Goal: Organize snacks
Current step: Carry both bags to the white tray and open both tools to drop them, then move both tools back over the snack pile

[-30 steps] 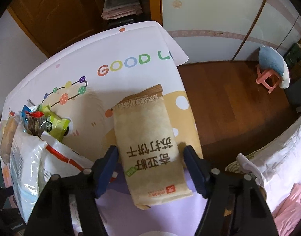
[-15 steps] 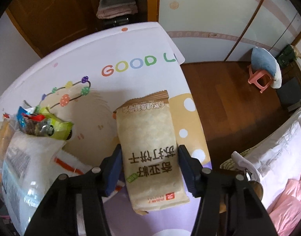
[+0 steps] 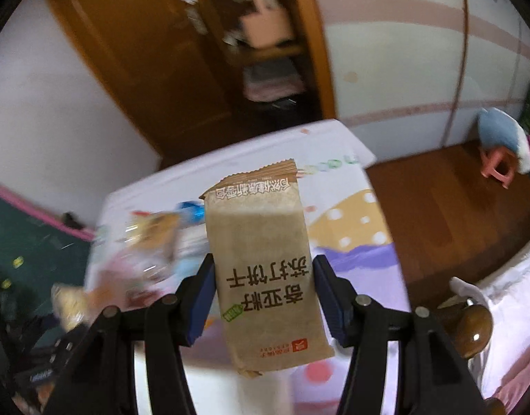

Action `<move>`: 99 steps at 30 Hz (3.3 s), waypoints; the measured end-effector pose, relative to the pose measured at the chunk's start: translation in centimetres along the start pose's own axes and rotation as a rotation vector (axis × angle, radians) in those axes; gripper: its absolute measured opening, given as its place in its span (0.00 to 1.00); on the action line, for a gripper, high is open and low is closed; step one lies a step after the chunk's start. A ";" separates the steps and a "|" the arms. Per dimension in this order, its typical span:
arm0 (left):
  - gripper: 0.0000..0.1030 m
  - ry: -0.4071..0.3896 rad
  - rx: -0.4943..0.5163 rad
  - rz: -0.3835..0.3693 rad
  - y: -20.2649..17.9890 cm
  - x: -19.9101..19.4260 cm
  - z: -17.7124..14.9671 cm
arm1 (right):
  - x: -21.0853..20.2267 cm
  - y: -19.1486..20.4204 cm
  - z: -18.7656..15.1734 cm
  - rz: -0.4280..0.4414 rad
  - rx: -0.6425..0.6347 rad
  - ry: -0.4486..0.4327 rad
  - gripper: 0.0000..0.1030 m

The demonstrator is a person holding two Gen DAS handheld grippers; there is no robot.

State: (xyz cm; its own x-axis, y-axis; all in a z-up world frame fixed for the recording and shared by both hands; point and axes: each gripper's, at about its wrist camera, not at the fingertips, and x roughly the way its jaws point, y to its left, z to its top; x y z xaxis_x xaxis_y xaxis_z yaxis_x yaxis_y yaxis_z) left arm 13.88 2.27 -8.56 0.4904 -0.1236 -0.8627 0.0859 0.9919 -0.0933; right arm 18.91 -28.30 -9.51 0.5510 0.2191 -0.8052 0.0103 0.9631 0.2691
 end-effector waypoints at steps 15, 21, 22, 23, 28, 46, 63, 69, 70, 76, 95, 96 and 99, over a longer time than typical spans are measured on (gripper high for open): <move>0.76 -0.223 0.041 0.053 -0.7 -10.6 -10.8 | -9.5 7.6 -14.5 0.128 -0.024 -0.044 0.54; 0.76 -0.223 0.033 0.090 -0.6 -10.0 -12.7 | -11.4 9.2 -16.8 0.063 -0.066 -0.082 0.54; 0.76 -0.219 0.025 0.087 -0.5 -9.8 -13.0 | -11.5 9.7 -17.1 0.039 -0.084 -0.082 0.54; 0.76 -0.213 0.021 0.084 -0.5 -9.7 -13.3 | -11.6 10.1 -17.6 0.023 -0.096 -0.082 0.54; 0.78 -0.154 0.012 0.087 -0.2 -8.4 -14.1 | -10.4 11.3 -18.3 -0.031 -0.136 -0.014 0.55; 0.99 -0.192 -0.045 0.058 0.4 -9.3 -14.4 | -10.6 12.2 -18.9 -0.056 -0.168 -0.005 0.67; 0.93 -0.148 -0.059 0.043 -0.3 -8.4 -13.9 | -10.6 11.9 -18.9 -0.033 -0.168 -0.024 0.67; 0.93 -0.156 -0.102 0.034 0.3 -8.4 -13.9 | -10.6 11.9 -18.9 -0.029 -0.163 -0.022 0.66; 0.93 -0.158 -0.104 0.036 0.3 -8.4 -13.9 | -10.6 11.9 -18.9 -0.027 -0.162 -0.024 0.66; 0.93 -0.204 -0.088 0.036 0.0 -8.9 -13.5 | -10.7 11.5 -18.7 -0.020 -0.152 -0.043 0.67; 0.93 -0.477 0.019 0.062 0.9 -18.2 -3.0 | -16.0 13.4 -10.5 -0.055 -0.377 -0.379 0.66; 0.93 -0.472 0.012 0.066 1.2 -18.6 -2.2 | -16.3 13.2 -9.8 -0.049 -0.382 -0.387 0.66; 0.93 -0.467 -0.008 0.072 2.1 -19.5 0.6 | -16.9 12.6 -7.3 -0.054 -0.378 -0.384 0.66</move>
State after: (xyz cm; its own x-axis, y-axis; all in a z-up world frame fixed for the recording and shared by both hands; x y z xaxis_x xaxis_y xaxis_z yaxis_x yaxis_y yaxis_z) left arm 4.99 6.75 8.34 0.8327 -0.0519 -0.5513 0.0315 0.9984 -0.0465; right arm 3.60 -18.77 3.65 0.8238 0.1630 -0.5429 -0.2149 0.9761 -0.0329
